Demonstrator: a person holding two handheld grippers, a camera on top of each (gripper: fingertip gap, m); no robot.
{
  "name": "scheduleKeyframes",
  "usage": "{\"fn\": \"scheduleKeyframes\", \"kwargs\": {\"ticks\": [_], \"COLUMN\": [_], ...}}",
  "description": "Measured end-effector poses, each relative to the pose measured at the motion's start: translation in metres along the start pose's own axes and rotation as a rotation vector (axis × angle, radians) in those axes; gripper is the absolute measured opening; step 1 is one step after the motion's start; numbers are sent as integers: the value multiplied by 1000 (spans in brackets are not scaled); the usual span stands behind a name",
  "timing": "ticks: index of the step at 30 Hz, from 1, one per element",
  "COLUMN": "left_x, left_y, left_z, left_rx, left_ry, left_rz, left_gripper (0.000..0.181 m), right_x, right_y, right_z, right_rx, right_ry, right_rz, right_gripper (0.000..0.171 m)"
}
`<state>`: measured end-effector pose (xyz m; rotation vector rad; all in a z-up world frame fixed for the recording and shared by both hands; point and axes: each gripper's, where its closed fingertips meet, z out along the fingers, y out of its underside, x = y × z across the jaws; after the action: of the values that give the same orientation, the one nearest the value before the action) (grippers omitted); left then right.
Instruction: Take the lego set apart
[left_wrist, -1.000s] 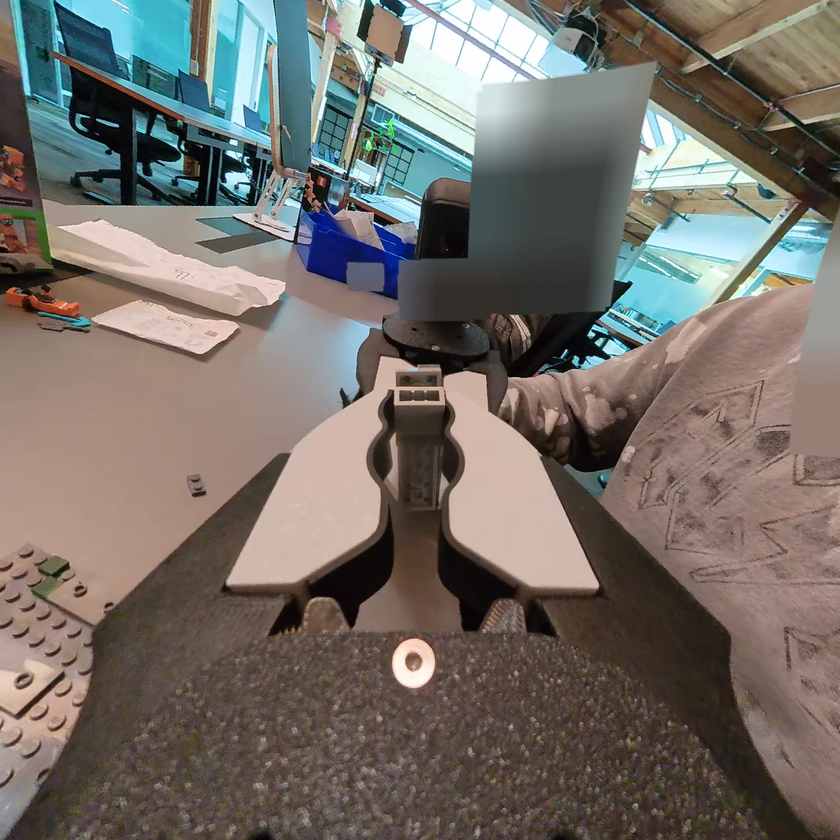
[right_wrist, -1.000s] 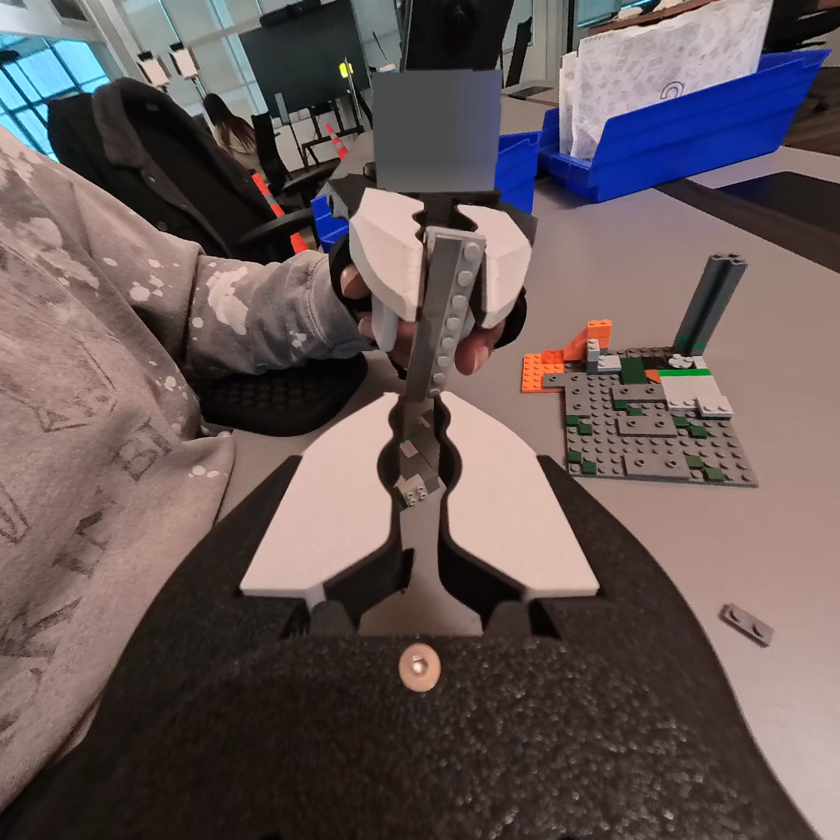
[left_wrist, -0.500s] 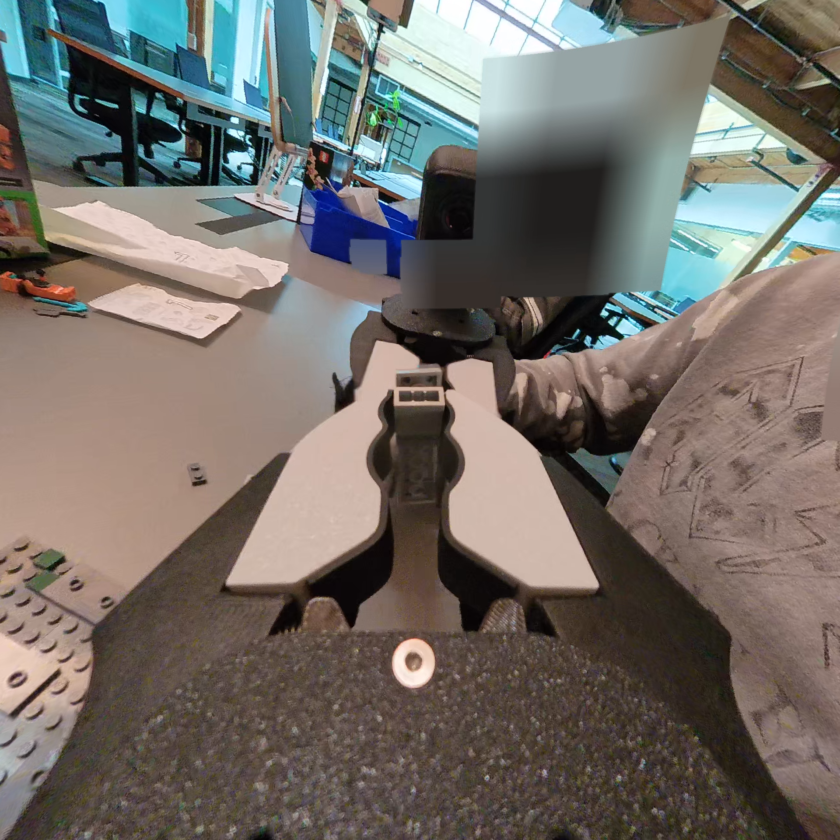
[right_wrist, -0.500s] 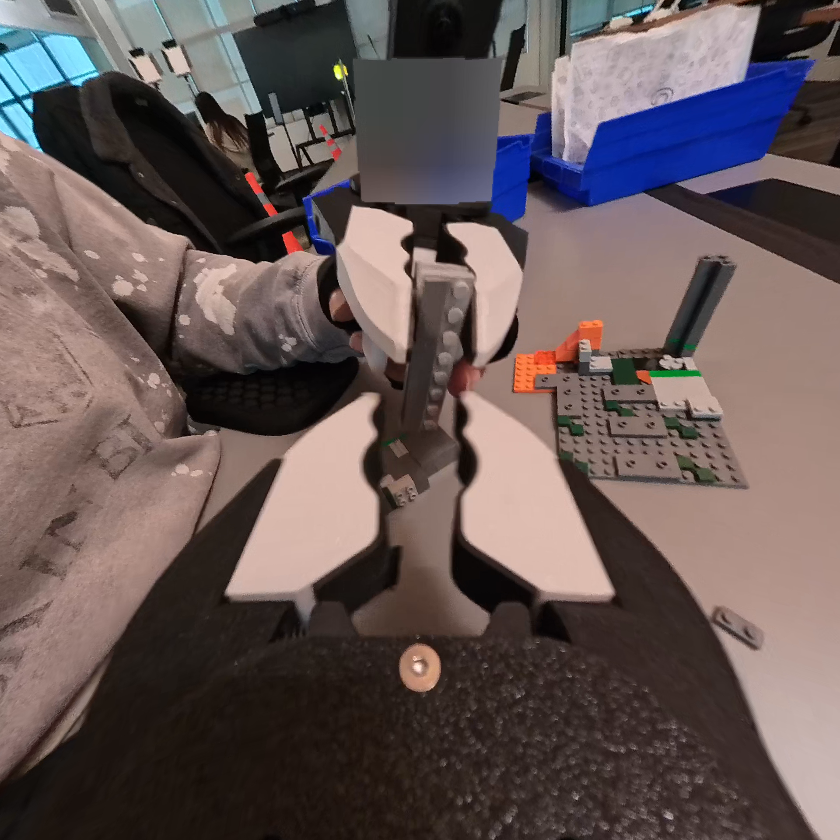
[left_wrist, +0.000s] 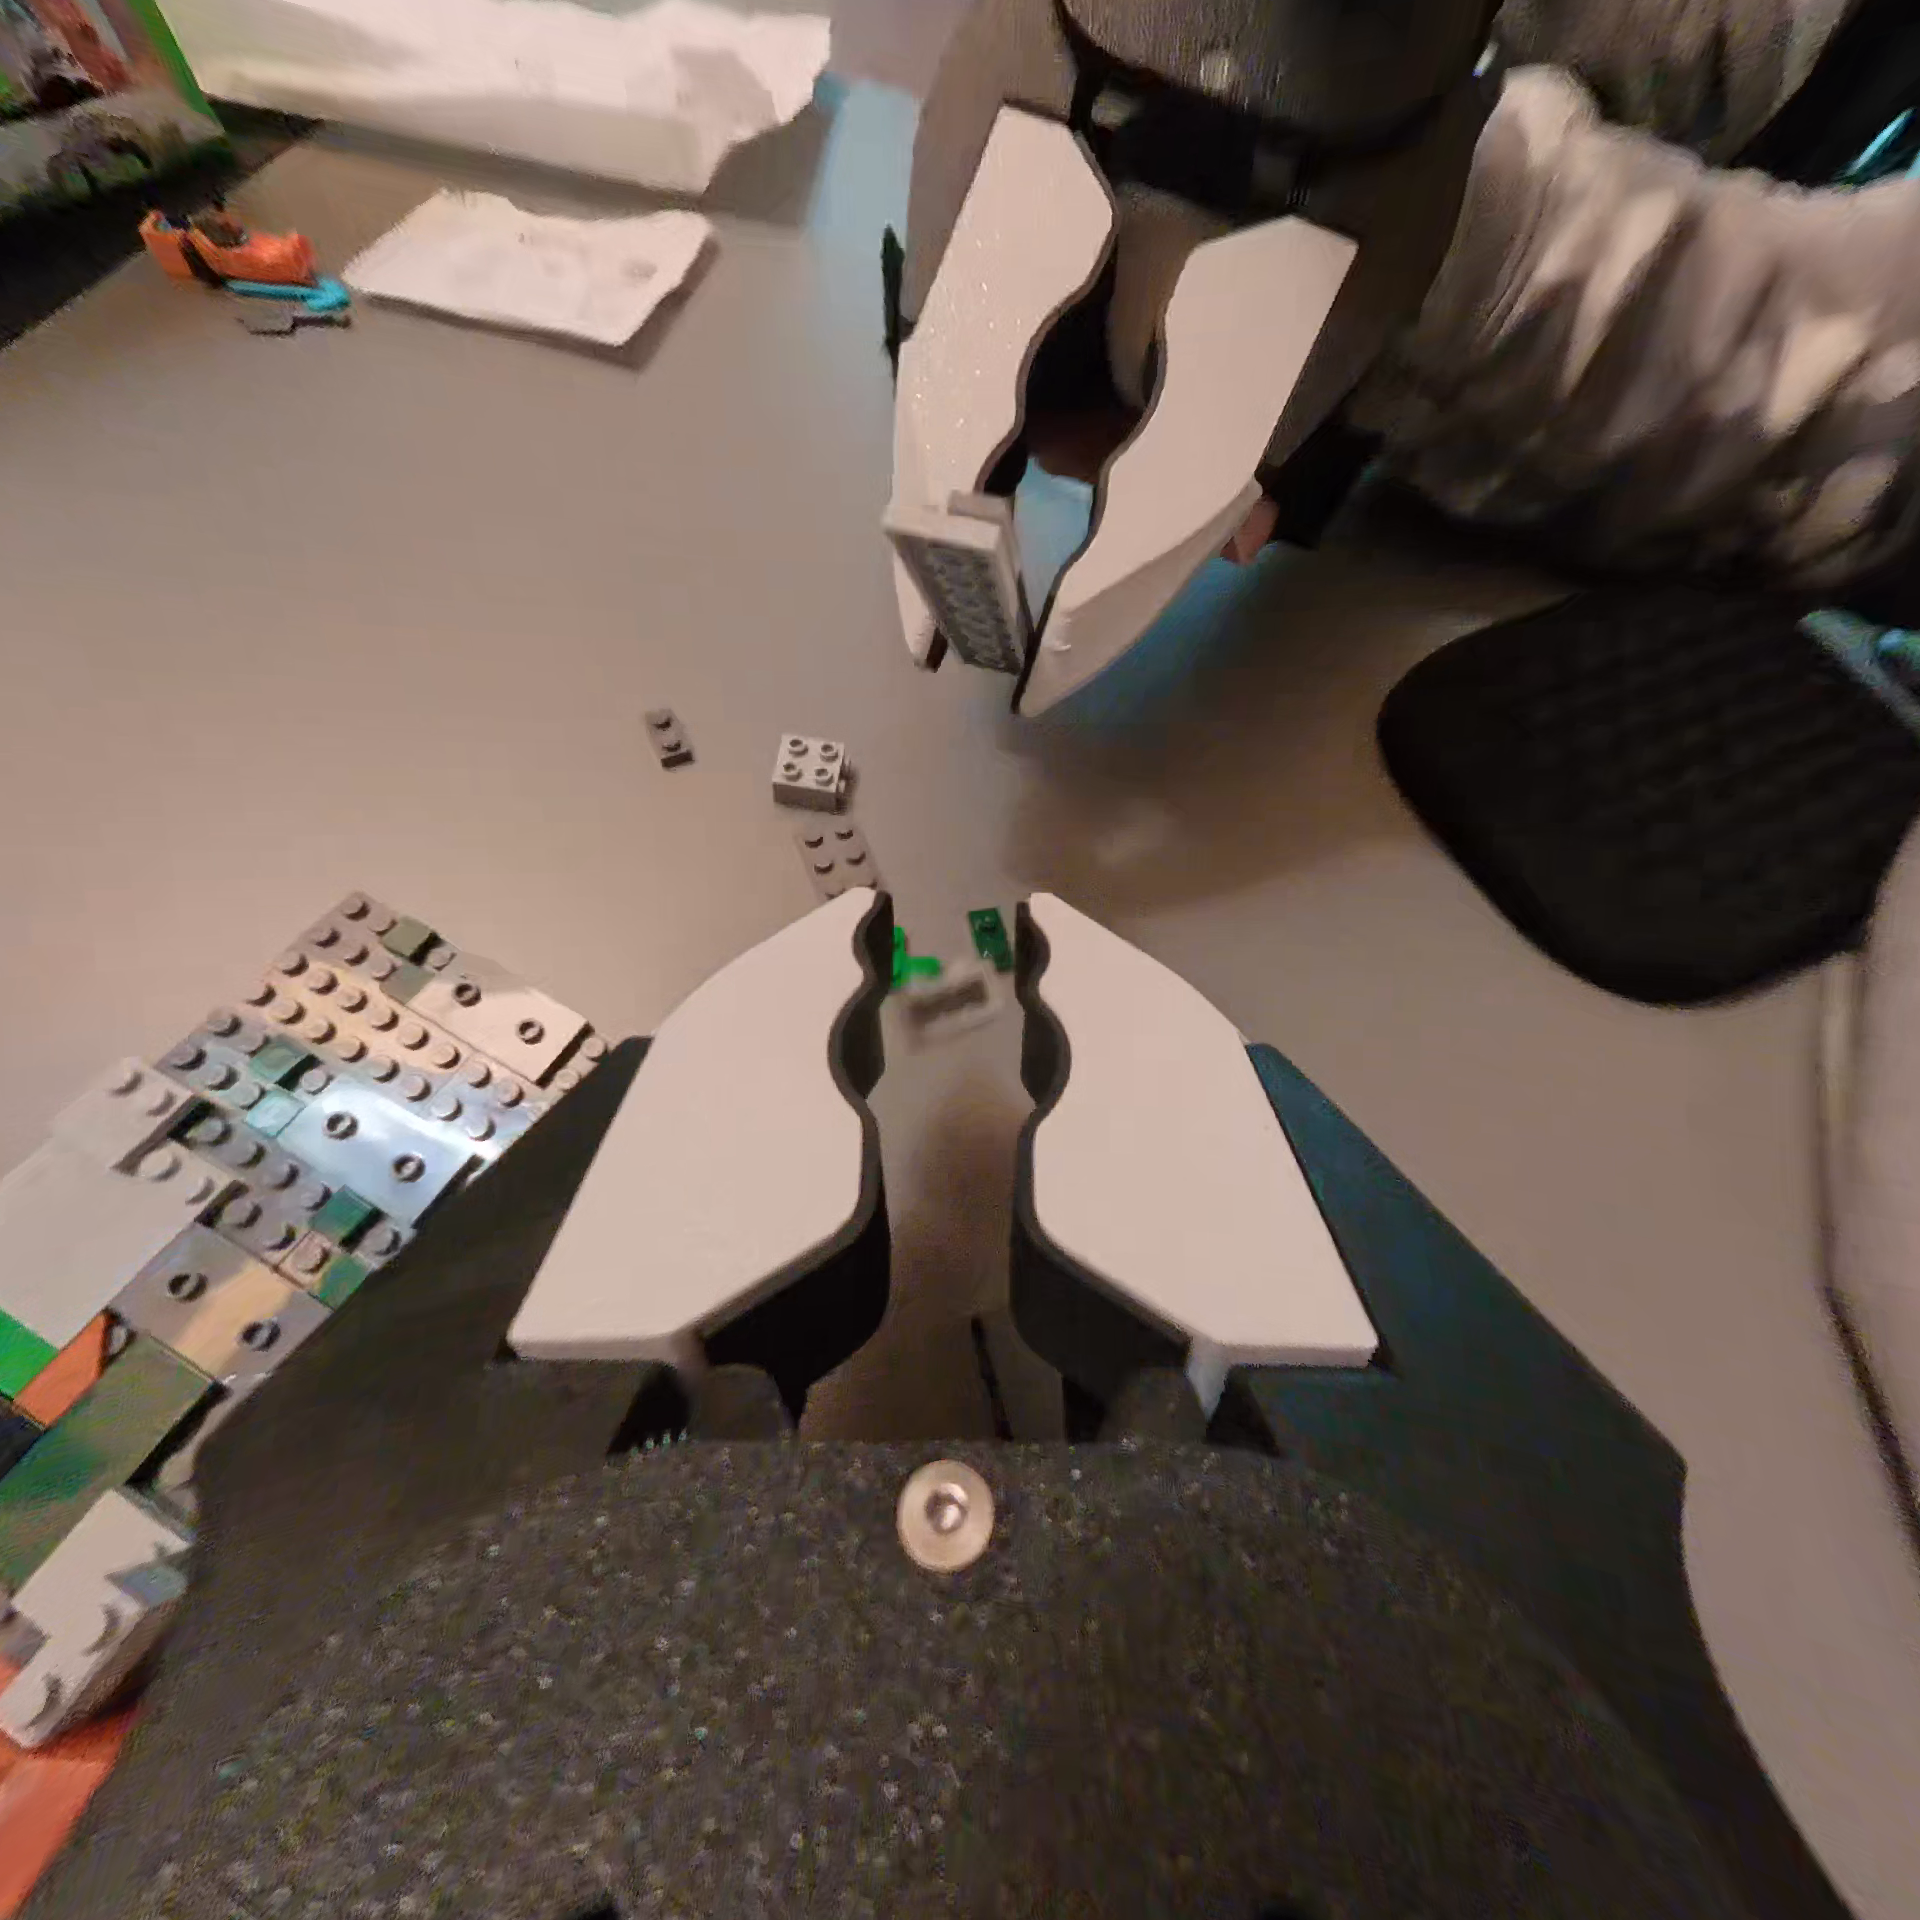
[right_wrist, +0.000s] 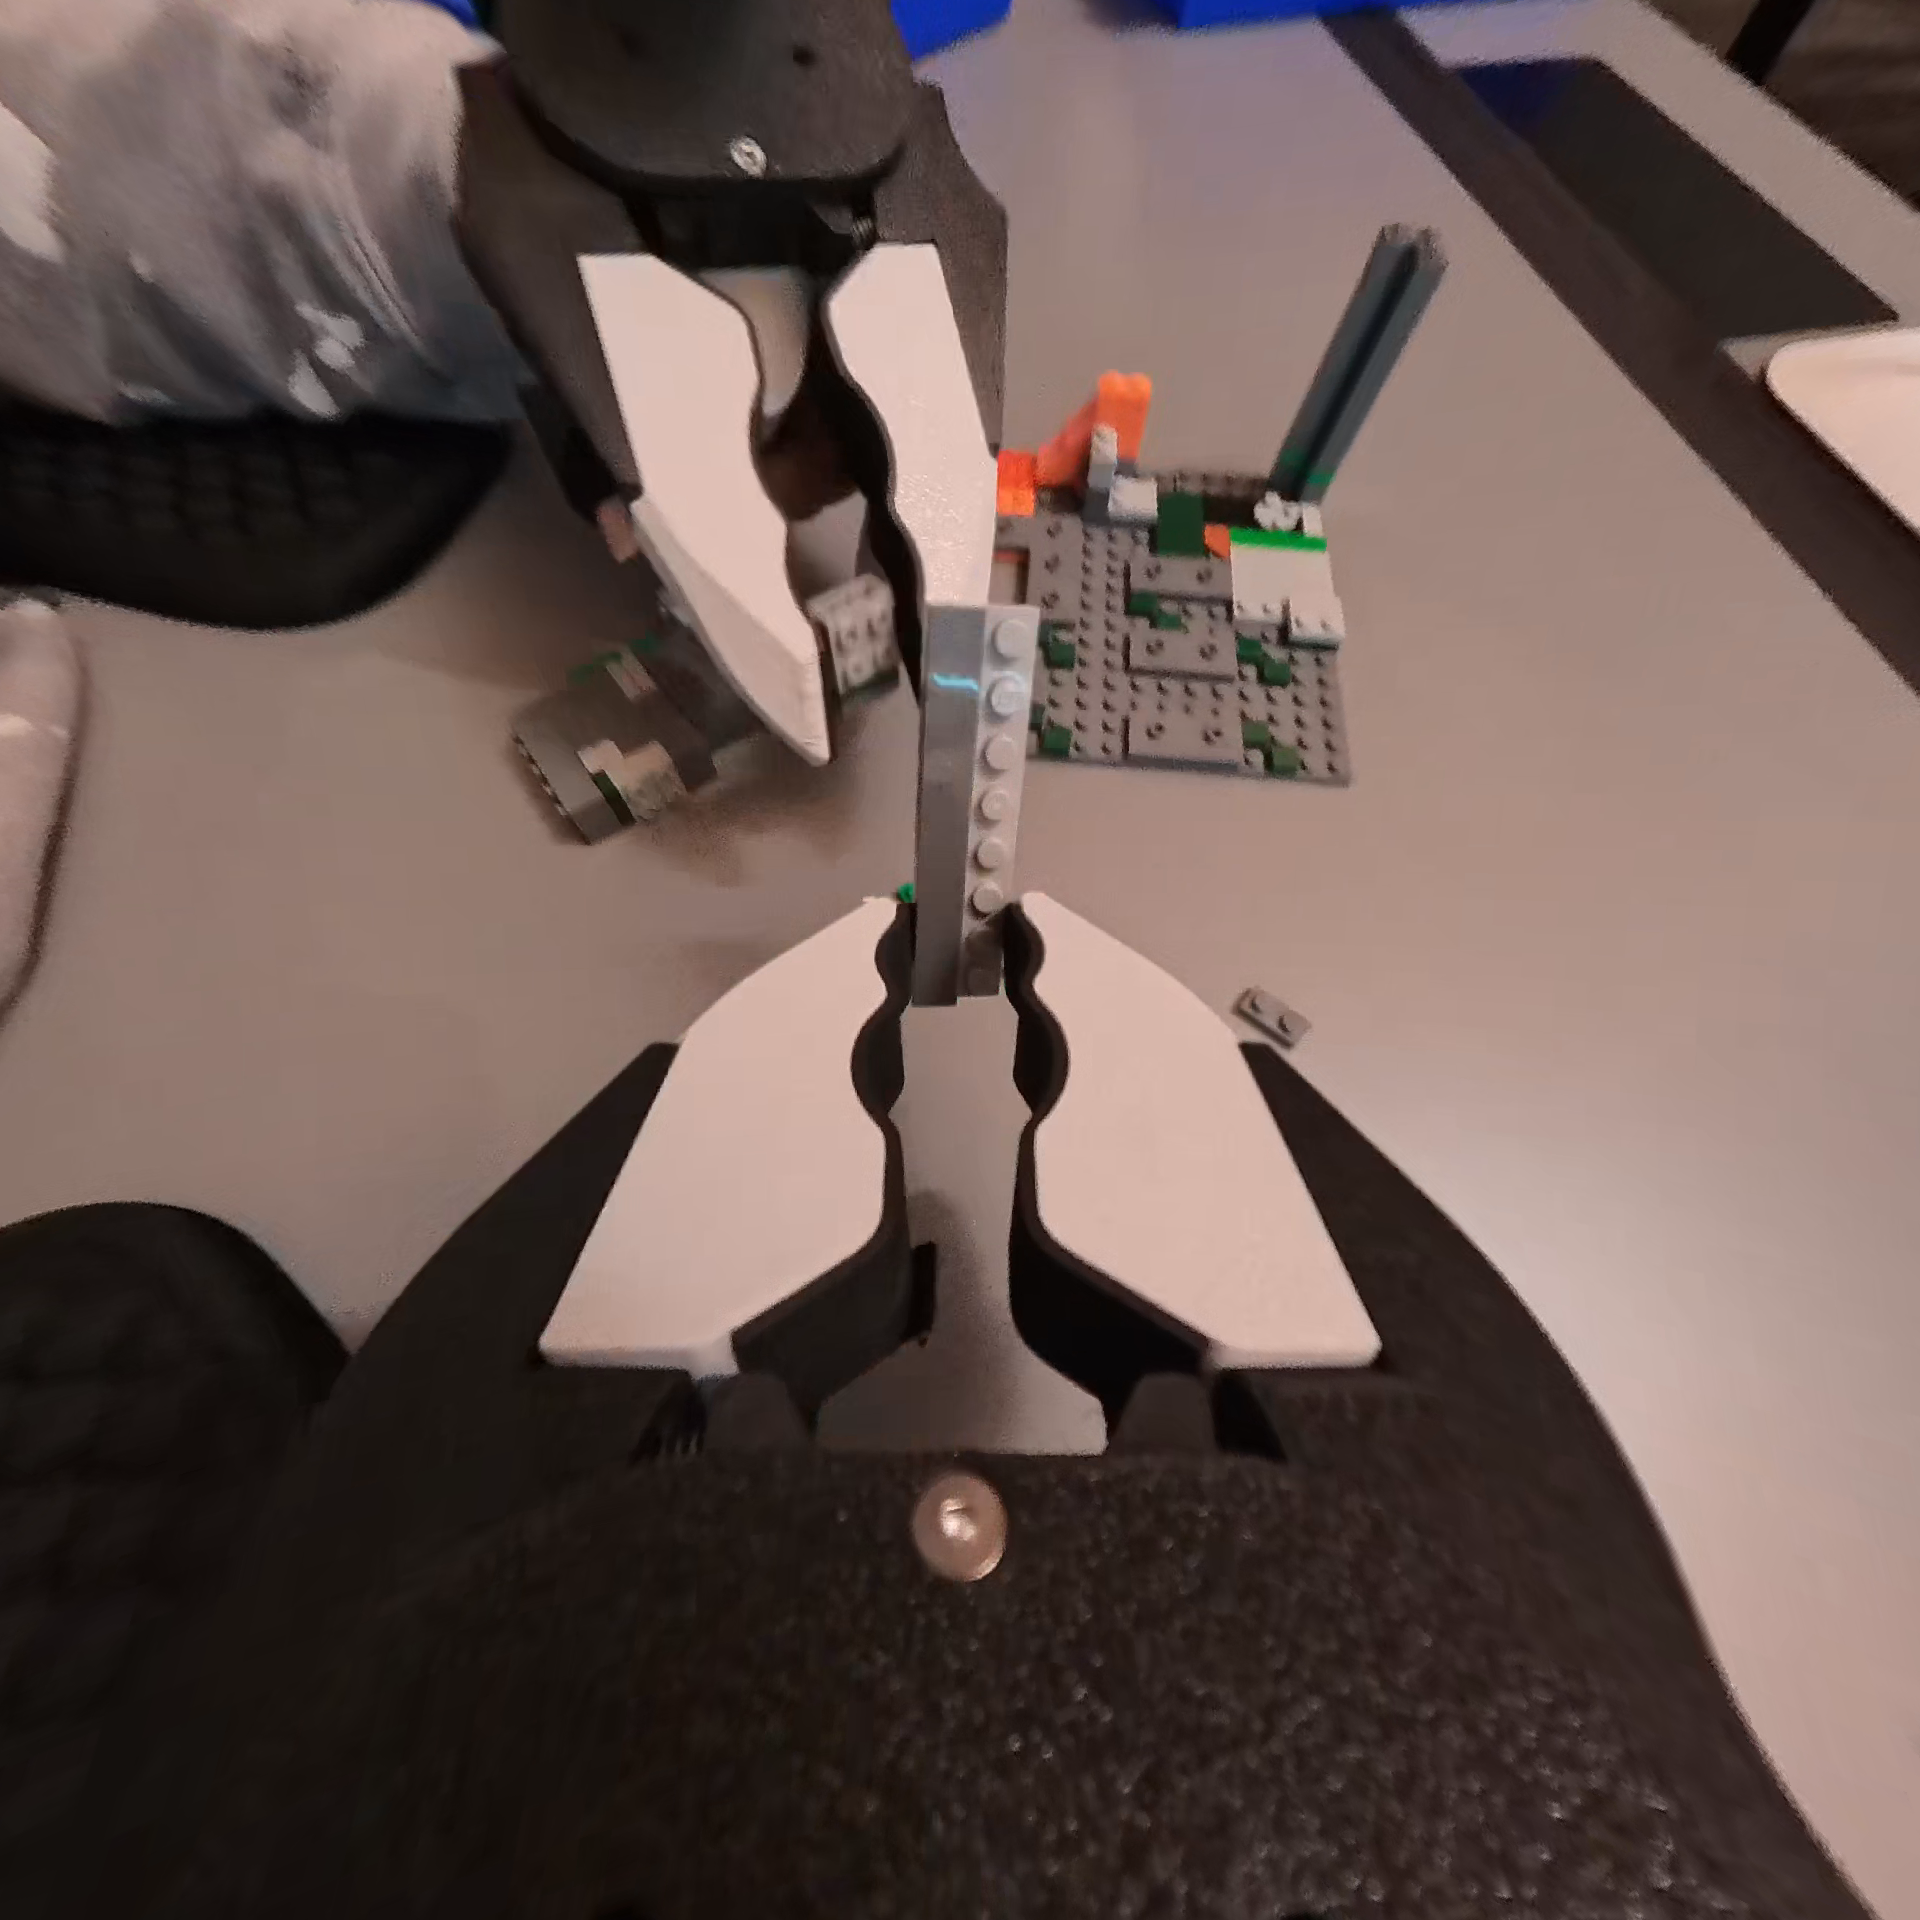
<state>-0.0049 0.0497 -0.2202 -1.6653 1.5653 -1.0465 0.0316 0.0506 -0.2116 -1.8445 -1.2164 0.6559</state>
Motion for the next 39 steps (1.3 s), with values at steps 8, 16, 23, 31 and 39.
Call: {"fn": "scheduleKeyframes", "kwargs": {"ticks": [8, 16, 23, 31, 39], "left_x": [1, 22, 32, 29, 26], "left_y": [-9, -26, -40, -38, -35], "left_z": [-3, -12, -16, -14, -14], "left_rx": [40, 171, 259, 253, 182], "left_ry": [9, 156, 222, 157, 32], "left_rz": [3, -60, -83, -1, 155], "left_gripper": [34, 26, 26, 17, 17], "right_x": [-12, -39, -39, -41, -30], "right_y": [-3, -31, -34, -22, -44], "right_z": [9, 18, 17, 28, -1], "right_rx": [21, 163, 193, 61, 190], "right_ry": [-56, -173, -203, -101, -48], "right_rz": [26, 78, 137, 16, -65], "right_gripper": [16, 16, 16, 17, 23]}}
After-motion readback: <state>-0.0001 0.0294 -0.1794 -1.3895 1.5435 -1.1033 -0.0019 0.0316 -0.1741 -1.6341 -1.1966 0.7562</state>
